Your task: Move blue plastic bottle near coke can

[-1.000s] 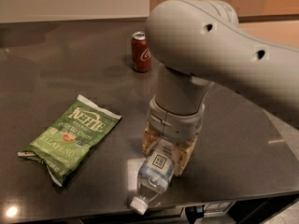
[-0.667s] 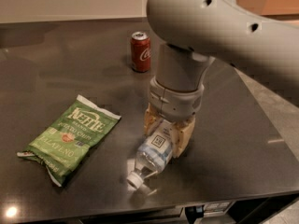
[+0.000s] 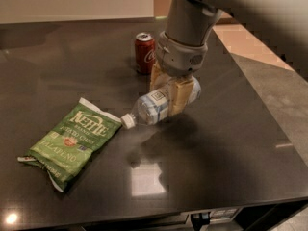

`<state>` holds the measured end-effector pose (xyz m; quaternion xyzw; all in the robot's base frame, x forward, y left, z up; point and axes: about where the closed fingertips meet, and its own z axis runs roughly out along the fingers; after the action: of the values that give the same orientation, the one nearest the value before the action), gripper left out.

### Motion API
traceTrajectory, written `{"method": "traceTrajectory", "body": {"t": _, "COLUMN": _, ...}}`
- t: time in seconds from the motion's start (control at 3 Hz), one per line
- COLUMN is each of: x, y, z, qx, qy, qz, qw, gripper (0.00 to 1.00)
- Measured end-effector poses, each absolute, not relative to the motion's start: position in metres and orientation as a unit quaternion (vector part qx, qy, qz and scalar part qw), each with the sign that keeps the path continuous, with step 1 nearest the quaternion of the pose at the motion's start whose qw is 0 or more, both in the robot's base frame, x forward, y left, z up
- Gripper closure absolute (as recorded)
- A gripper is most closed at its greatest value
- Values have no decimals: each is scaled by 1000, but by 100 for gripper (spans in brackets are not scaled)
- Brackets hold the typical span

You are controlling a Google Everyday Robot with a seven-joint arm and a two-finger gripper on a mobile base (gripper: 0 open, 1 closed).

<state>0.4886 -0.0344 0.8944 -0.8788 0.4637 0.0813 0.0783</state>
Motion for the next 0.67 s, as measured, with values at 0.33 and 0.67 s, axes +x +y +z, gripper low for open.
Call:
{"method": "traceTrajectory", "body": {"t": 0.33, "x": 539, "y": -37, "z": 893, "qx": -836, "qy": 533, "qz": 83, "qw": 99, "gripper": 100}}
{"method": "traceTrajectory", "body": {"t": 0.67, "x": 582, "y": -44, "z": 883, "qx": -802, "qy": 582, "qz": 80, "qw": 108, "gripper": 100}}
